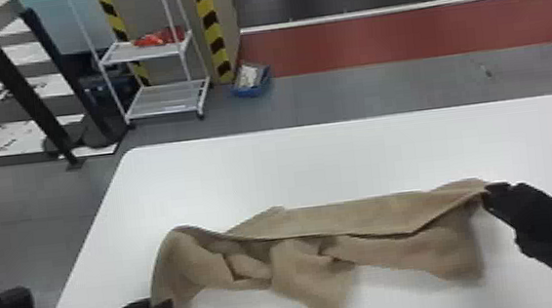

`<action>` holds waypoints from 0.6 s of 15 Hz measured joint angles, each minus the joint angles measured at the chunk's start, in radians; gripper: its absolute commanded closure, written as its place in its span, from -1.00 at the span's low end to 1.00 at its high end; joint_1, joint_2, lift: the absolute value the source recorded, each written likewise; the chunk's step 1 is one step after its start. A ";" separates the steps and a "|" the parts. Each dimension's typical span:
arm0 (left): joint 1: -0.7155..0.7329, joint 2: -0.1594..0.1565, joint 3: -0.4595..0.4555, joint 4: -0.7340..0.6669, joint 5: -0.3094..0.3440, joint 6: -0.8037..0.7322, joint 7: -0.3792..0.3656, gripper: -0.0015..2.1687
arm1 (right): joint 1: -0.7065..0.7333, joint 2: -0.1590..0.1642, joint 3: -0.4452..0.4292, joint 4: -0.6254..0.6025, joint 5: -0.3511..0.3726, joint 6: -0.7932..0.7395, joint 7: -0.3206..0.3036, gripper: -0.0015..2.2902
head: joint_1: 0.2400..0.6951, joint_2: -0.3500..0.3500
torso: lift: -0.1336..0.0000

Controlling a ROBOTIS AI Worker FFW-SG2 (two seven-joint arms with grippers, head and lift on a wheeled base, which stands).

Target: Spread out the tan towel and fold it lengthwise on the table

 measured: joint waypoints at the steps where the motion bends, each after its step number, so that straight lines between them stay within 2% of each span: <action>1: 0.001 0.000 0.003 -0.008 0.000 0.000 0.002 0.81 | -0.002 0.000 -0.002 0.000 0.000 0.003 0.002 0.14 | 1.00 0.41 | -0.85; 9: -0.012 0.000 0.083 -0.154 -0.020 0.026 0.001 0.85 | -0.032 0.000 -0.071 -0.078 -0.007 0.049 0.037 0.14 | 1.00 0.40 | -0.85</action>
